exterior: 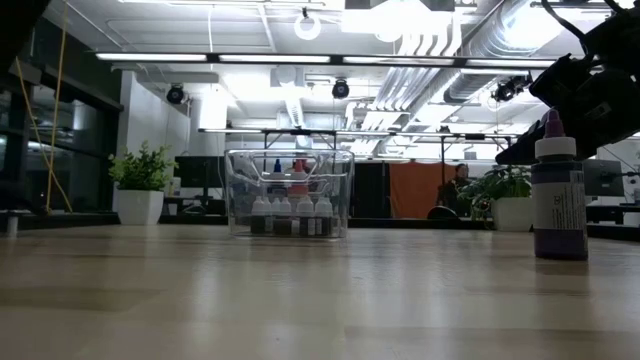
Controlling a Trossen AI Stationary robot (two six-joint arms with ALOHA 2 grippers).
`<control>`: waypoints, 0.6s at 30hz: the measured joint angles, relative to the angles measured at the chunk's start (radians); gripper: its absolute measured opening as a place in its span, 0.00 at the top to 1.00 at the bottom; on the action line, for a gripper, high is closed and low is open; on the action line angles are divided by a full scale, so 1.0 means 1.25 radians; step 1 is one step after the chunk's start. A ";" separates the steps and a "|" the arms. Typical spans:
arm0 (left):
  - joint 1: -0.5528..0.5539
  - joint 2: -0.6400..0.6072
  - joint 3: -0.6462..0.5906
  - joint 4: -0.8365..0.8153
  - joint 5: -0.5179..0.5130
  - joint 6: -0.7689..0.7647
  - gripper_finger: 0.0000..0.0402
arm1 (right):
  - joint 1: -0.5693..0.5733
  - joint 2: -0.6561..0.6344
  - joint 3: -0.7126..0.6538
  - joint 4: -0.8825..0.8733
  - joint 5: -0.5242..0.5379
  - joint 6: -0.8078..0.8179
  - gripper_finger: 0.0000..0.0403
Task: Pick & Place food coloring
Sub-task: Put the large black food coloring into the transparent bin
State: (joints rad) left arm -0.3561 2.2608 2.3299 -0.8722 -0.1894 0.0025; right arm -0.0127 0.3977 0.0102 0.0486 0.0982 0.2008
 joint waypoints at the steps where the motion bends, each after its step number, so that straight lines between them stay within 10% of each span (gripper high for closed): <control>1: 0.001 0.013 -0.001 -0.005 0.000 -0.009 0.24 | 0.000 0.000 0.000 0.000 0.000 0.000 1.00; 18: -0.036 0.166 -0.001 0.210 -0.083 0.016 0.24 | 0.000 0.001 0.000 0.001 0.000 0.000 1.00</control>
State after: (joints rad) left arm -0.4015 2.4684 2.3281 -0.6103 -0.2937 0.0226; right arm -0.0124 0.3988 0.0105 0.0493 0.0982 0.2008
